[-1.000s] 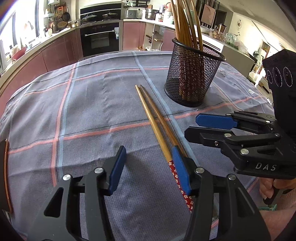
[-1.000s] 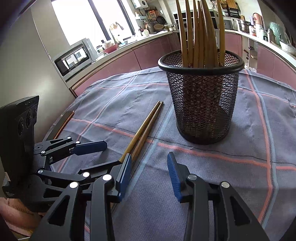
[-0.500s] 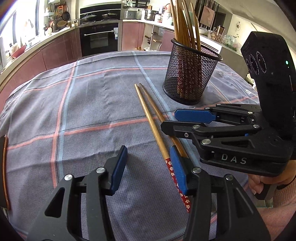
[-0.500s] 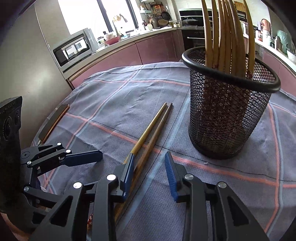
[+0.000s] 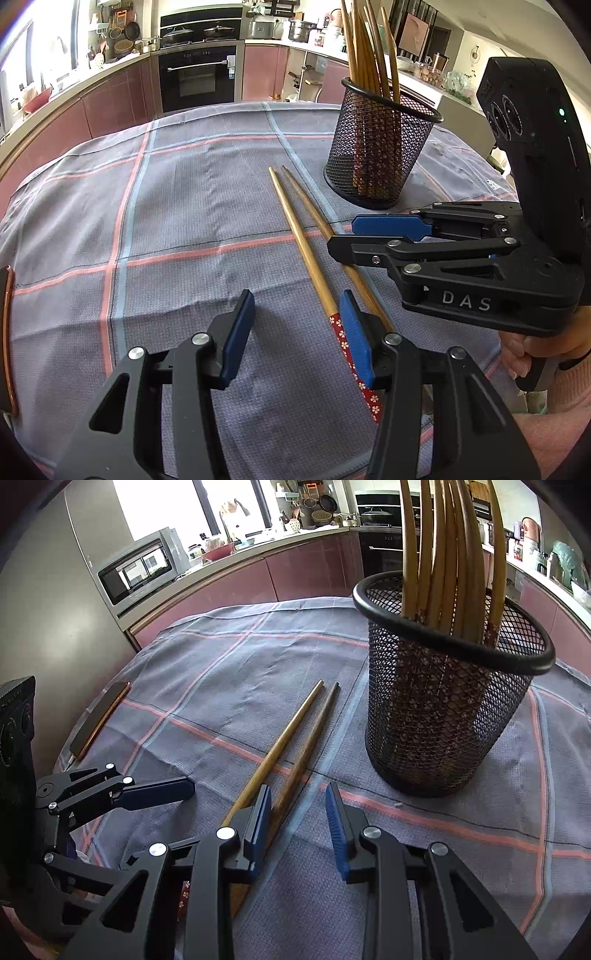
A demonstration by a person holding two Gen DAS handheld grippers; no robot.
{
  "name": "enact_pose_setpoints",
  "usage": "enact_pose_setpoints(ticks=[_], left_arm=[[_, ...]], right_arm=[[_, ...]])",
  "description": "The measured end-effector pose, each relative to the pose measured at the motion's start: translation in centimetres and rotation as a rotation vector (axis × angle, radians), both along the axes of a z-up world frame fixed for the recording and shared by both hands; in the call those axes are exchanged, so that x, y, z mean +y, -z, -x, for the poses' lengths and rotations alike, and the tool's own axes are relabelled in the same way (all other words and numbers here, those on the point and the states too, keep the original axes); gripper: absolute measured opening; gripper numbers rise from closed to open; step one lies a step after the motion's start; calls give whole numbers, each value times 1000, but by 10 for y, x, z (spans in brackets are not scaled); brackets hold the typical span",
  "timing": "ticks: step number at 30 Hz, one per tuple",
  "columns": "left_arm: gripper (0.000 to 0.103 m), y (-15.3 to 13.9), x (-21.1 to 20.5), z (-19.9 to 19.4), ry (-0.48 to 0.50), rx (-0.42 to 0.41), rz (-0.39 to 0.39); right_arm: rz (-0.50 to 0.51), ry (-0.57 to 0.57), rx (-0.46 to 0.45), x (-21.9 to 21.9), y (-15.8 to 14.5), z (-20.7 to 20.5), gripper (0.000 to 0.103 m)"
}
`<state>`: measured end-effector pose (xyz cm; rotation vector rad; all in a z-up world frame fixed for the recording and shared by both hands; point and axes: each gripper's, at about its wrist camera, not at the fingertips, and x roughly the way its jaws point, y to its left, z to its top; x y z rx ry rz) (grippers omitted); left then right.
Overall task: Organize utensils
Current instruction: 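Move both grippers back down to the last chopsticks on the cloth, then close the right gripper on one chopstick while the left gripper grasps another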
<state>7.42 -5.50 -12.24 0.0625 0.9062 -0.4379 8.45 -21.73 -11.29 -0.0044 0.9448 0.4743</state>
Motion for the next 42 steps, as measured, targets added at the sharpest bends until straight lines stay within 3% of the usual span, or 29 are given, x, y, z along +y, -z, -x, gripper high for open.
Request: enact_pose_setpoints(ticks=[8, 23, 36, 42], left_arm=[[46, 0, -2, -5, 7, 3, 3], [33, 0, -14, -35, -1, 25, -12], [18, 2, -17, -43, -13, 25, -16], [11, 3, -16, -42, -28, 34, 7]], right_arm=[[6, 21, 1, -7, -3, 2, 20], [-17, 32, 12, -16, -1, 1, 20], [-27, 47, 2, -17, 1, -1, 18], [-78, 69, 17, -22, 2, -2, 9]])
